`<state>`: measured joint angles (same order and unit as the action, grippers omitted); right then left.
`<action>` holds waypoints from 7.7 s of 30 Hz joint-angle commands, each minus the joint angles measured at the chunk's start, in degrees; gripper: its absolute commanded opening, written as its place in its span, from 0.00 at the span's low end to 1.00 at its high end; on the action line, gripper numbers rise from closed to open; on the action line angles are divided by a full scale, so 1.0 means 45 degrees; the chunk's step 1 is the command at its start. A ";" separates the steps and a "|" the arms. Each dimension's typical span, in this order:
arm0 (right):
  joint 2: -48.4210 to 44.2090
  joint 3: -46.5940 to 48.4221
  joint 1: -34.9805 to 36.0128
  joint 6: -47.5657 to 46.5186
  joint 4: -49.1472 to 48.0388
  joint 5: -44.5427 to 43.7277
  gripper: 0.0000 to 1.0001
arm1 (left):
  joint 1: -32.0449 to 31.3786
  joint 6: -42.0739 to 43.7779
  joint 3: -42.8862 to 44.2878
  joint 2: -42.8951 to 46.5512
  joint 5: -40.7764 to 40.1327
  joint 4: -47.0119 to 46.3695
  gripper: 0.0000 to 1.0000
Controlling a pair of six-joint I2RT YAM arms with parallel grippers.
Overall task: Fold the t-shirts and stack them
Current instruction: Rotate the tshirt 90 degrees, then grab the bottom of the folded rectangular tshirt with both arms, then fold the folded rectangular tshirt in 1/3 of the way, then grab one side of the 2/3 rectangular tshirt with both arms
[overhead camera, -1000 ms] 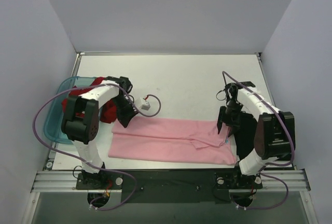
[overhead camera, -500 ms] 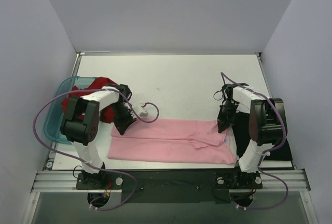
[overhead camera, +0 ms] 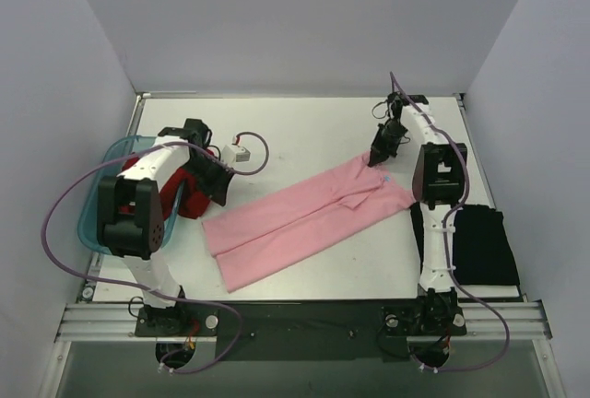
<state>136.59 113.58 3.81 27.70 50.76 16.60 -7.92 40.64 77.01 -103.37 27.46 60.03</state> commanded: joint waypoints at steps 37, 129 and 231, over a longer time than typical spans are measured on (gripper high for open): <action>0.2215 0.3439 -0.1199 0.5013 -0.2179 0.1915 0.00 | -0.2614 0.1847 -0.3033 0.1487 0.0304 0.1854 0.46; -0.5650 -0.5965 0.1204 -0.0395 -0.0363 0.4045 0.00 | -0.4138 0.0226 0.3939 -0.2084 0.2667 -0.4160 0.00; -0.6429 -1.1411 0.1555 0.0855 -0.3760 0.1017 0.25 | -0.7750 0.5716 -0.1019 -0.1247 -0.0127 -0.4785 0.63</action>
<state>106.76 64.40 10.63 29.74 35.16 19.99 -42.09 66.46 73.25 -108.51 25.10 38.57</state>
